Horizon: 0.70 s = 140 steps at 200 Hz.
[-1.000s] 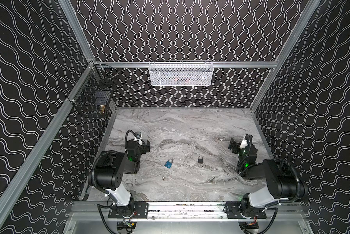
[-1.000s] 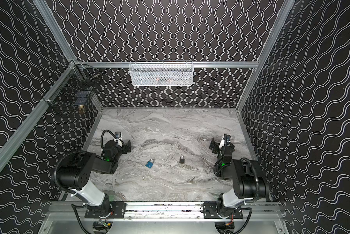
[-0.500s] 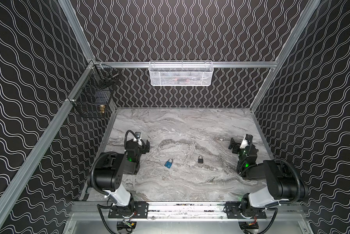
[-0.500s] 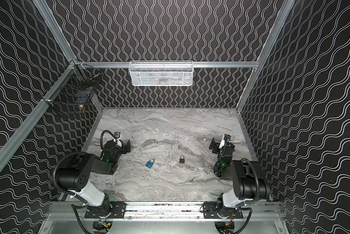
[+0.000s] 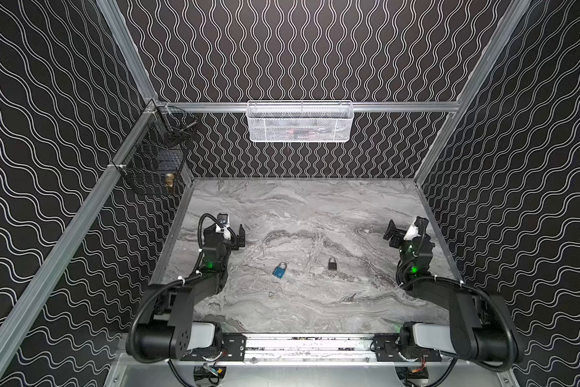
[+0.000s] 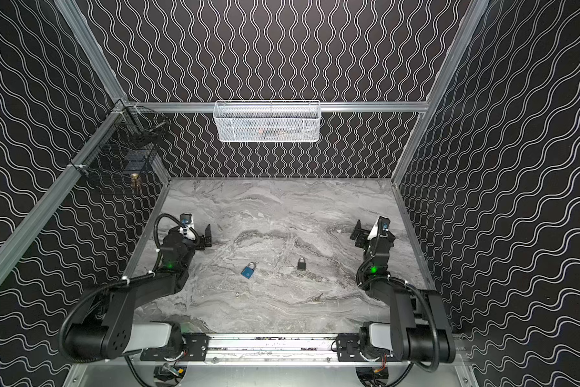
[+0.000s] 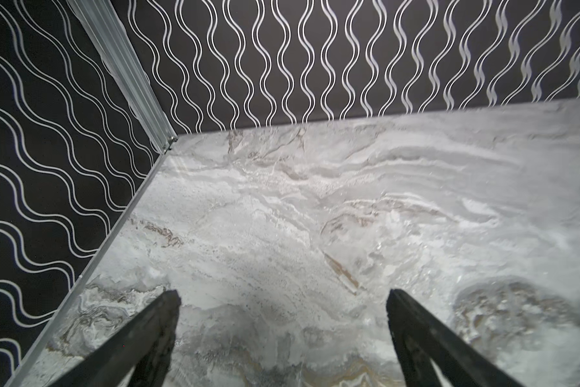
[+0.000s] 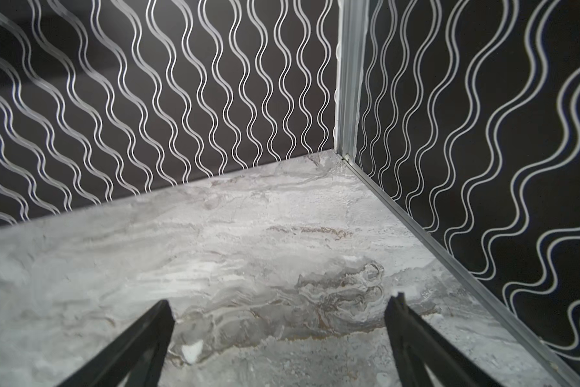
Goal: Unlock with the key
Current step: 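Raise both arms and move them forward over the padlocks and key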
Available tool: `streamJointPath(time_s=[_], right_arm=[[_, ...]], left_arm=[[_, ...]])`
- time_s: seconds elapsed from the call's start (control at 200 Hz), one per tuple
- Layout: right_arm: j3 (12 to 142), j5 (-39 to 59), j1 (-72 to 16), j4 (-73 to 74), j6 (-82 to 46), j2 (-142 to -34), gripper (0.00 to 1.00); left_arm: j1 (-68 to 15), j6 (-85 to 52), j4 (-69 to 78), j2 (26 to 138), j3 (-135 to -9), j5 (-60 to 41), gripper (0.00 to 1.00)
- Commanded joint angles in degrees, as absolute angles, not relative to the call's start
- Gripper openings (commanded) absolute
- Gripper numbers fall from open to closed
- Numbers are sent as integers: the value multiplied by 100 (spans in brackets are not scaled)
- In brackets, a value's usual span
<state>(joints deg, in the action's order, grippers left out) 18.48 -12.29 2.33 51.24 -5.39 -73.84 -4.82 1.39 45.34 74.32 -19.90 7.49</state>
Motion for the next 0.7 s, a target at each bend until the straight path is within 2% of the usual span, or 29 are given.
streamJointPath(time_s=[0.0,0.115,0.225,0.375,0.475,0.586,0.696], right_arm=[[2050,-1253,272,4005,-1182,-6989,99],[2321,-750,300,3270,-1697,-6682,99],[2767,-823,311,1989,-2834,-6472,99],[3088,-457,326,764,-3791,-6334,99],[3226,290,345,292,-3627,-6334,99],[3217,747,341,-64,-3402,-6014,99],[3115,1123,327,-326,-3284,-5728,99]], left_arm=[[-466,-358,3910,6904,-2077,392,99],[-466,-1168,3365,6314,-2196,267,99],[-458,-1756,2735,5867,-2431,-12,99],[-457,-2959,1887,5575,-2646,-92,99],[-457,-3706,1355,5655,-2718,-121,99],[-431,-3539,998,5972,-2978,-782,99],[-431,-3637,792,6019,-3006,-1038,99]])
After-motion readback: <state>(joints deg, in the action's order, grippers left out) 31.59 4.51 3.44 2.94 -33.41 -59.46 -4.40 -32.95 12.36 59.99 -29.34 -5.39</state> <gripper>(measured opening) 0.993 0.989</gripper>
